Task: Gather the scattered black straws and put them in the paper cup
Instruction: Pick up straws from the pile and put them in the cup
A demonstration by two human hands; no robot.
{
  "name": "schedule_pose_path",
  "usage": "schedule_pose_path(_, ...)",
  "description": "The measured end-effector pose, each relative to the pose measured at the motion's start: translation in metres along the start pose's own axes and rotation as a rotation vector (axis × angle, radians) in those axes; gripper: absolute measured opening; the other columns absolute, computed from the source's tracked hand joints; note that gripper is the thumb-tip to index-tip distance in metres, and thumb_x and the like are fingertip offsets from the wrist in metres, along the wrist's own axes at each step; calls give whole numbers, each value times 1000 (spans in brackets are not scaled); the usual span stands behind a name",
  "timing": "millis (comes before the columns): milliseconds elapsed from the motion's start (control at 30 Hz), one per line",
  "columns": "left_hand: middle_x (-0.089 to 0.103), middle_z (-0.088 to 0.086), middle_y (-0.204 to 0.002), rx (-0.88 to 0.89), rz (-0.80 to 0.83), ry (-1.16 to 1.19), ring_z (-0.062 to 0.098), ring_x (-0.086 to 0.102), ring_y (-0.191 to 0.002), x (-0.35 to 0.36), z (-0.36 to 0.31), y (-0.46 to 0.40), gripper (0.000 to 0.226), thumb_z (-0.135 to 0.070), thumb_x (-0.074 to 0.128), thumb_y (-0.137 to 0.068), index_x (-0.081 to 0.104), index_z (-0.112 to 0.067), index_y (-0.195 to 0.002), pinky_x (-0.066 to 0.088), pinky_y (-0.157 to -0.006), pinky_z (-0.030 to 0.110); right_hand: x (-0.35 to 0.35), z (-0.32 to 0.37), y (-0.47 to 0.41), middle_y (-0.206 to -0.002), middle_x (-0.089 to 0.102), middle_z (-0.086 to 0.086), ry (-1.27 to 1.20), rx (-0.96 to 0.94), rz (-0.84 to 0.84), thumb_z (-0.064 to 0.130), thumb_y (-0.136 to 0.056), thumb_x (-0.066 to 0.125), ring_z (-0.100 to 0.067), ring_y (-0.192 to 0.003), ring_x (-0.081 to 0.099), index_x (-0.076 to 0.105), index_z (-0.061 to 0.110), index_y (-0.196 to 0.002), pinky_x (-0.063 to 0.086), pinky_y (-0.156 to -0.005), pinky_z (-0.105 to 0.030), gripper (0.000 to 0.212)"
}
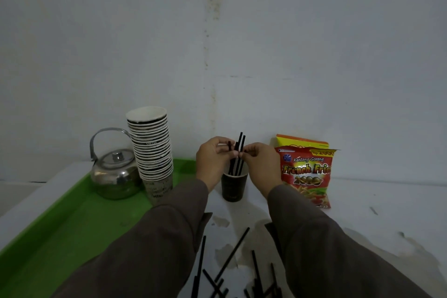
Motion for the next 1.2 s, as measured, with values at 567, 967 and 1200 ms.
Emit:
schedule_pose_path(567, 55, 12, -132, 69, 133, -316, 19, 50, -122, 5, -8, 13, 54, 6, 61, -81, 48, -11, -131, 37, -105, 26, -12, 19, 6, -127, 58, -10, 136, -117, 10, 10, -85, 61, -20, -104, 58, 53, 10, -124, 46, -92, -30, 40)
schedule_pose_path(967, 60, -2, -110, 212, 207, -772, 9, 53, -94, -13, -53, 141, 29, -11, 63, -82, 63, -18, -111, 34, -78, 14, -59, 21, 135, -89, 64, 4, 254, -180, 232, 21, -82, 66, -10, -83, 59, 67, 19, -98, 42, -69, -10, 17)
schedule_pose_path(1200, 64, -3, -90, 59, 326, -856, 12, 59, -82, -3, 3, 236, 13, -23, 61, -83, 67, -21, -95, 46, -73, 24, -64, -21, 218, -74, 60, 10, 397, -43, 313, 20, -80, 67, -3, -70, 57, 70, 18, -90, 40, -58, -1, 11)
Point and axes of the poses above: each hand's wrist, its own y-axis away from the middle knuckle, its own x-axis out of the palm, z = x × y, the point moved 9 cm from there along -y, towards the middle knuckle
